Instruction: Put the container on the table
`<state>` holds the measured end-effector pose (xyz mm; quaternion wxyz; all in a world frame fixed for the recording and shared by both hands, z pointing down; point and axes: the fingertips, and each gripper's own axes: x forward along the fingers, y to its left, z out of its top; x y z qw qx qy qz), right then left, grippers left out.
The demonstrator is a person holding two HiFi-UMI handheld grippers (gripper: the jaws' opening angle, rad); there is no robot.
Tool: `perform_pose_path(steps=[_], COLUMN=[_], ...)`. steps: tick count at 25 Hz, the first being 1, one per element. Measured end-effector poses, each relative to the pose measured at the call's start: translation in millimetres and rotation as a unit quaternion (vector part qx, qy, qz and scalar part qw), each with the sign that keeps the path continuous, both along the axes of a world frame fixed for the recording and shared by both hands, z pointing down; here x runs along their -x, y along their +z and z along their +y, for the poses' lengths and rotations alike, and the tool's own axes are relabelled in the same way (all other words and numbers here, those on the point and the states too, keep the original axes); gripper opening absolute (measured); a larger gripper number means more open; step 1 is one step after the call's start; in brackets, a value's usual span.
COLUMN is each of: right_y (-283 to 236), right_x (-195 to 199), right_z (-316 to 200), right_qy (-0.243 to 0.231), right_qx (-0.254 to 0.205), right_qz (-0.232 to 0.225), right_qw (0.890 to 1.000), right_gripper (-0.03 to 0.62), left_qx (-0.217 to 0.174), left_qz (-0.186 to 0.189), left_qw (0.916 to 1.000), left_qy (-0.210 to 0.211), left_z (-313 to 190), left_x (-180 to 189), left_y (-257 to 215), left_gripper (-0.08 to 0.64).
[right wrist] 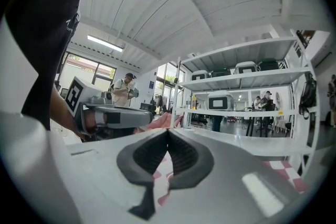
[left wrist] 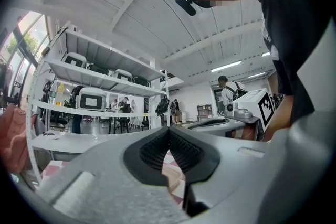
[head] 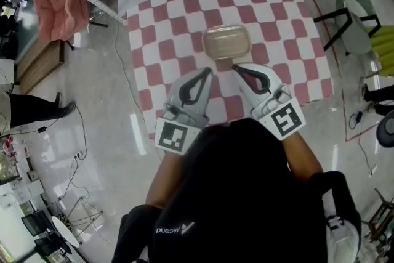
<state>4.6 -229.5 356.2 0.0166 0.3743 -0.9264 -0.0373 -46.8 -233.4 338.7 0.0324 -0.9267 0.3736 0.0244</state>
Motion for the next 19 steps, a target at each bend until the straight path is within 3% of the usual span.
perform_pose_path(steps=[19], right_y=[0.3], right_x=[3.1], right_z=[-1.0], right_qy=[-0.004], right_qx=[-0.004], right_qz=[0.009], right_qw=[1.0], right_gripper=[0.002], left_qx=[0.002], left_qz=[0.005], left_qw=[1.0], left_qy=[0.007], left_z=[-2.9], left_x=[-1.6], left_y=[2.5], left_gripper=[0.009])
